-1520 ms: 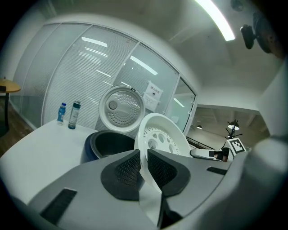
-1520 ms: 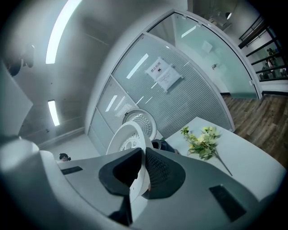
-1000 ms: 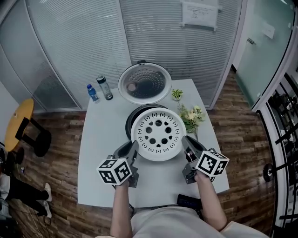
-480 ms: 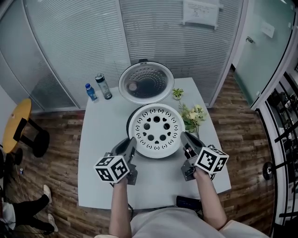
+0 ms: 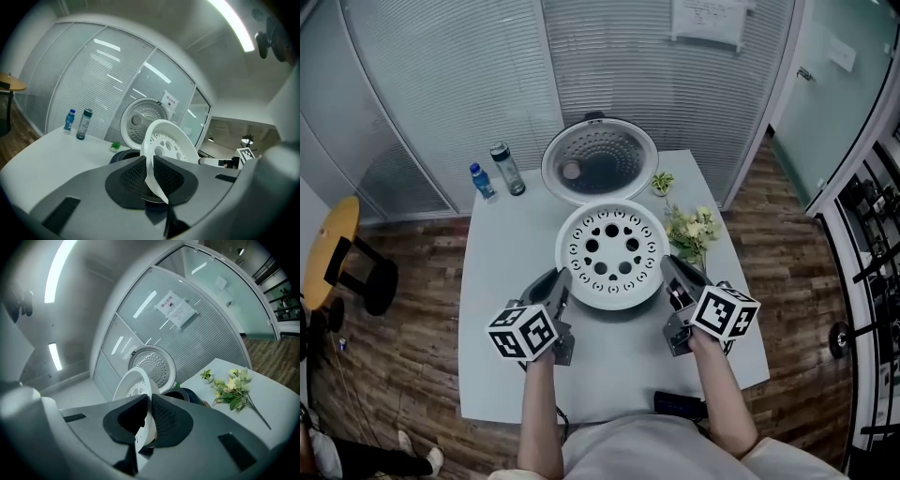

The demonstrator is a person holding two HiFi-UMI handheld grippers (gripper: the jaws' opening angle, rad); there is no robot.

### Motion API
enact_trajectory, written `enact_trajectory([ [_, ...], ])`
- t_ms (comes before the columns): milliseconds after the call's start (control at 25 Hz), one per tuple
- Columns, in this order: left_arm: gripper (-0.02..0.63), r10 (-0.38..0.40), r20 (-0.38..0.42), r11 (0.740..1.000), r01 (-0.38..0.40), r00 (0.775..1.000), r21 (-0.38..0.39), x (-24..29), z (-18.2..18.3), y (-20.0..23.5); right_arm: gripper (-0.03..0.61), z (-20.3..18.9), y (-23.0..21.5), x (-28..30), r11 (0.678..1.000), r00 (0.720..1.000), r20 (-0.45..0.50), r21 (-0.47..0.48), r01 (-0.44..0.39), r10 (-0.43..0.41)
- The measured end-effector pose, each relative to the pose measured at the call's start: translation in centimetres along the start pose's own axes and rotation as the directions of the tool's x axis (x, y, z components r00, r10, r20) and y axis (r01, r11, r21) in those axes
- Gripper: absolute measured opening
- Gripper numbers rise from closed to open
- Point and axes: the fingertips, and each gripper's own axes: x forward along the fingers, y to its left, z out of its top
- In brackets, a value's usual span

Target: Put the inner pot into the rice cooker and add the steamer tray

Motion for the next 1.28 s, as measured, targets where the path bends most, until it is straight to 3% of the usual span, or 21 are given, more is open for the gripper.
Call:
enact_trajectory([
  [1280,0.051,-0.001,-0.031,1.000,0.000,1.000,-0.021,3.4,-1.6,2.0,0.041,-0.8,-3.2,2.6,1.000,0.999,-0.047,0.006,0.026,-0.026],
])
